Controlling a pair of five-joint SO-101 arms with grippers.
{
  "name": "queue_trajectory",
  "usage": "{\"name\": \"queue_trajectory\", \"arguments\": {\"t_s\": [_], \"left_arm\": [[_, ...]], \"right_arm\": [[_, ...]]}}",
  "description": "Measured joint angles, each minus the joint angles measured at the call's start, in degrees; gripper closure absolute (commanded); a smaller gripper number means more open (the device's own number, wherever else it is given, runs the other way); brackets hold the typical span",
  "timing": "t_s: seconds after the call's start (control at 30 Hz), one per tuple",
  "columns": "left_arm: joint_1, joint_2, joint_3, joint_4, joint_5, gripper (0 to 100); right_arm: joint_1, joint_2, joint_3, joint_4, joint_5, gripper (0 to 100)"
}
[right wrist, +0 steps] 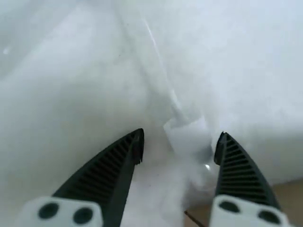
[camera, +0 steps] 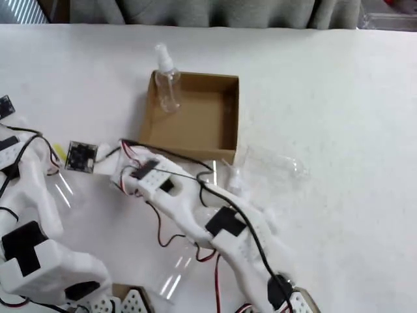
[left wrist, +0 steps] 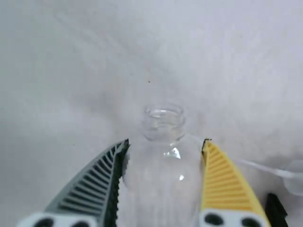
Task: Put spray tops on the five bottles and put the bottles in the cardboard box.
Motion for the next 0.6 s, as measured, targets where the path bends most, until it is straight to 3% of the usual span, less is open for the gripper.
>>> {"name": "queue_trajectory", "arguments": {"t_s": [0.1, 0.2, 0.47, 0.6], "left_arm": [[0.0, 0.0, 0.0, -0.7, 0.0, 97], [0.0, 0.0, 0.0, -1.2, 0.0, 97], [0.0, 0.0, 0.4, -1.4, 0.1, 97], [0.0, 0.0, 0.5, -1.6, 0.1, 97]], "right_arm": [[0.0, 2.1, -5.0, 4.5, 0.3, 99.3], [0.1, 2.9, -7.2, 5.3, 0.3, 95.3], [0.4, 0.7, -7.6, 6.3, 0.4, 98.2], [0.2, -5.1, -7.5, 12.5, 0.3, 98.2]]}}
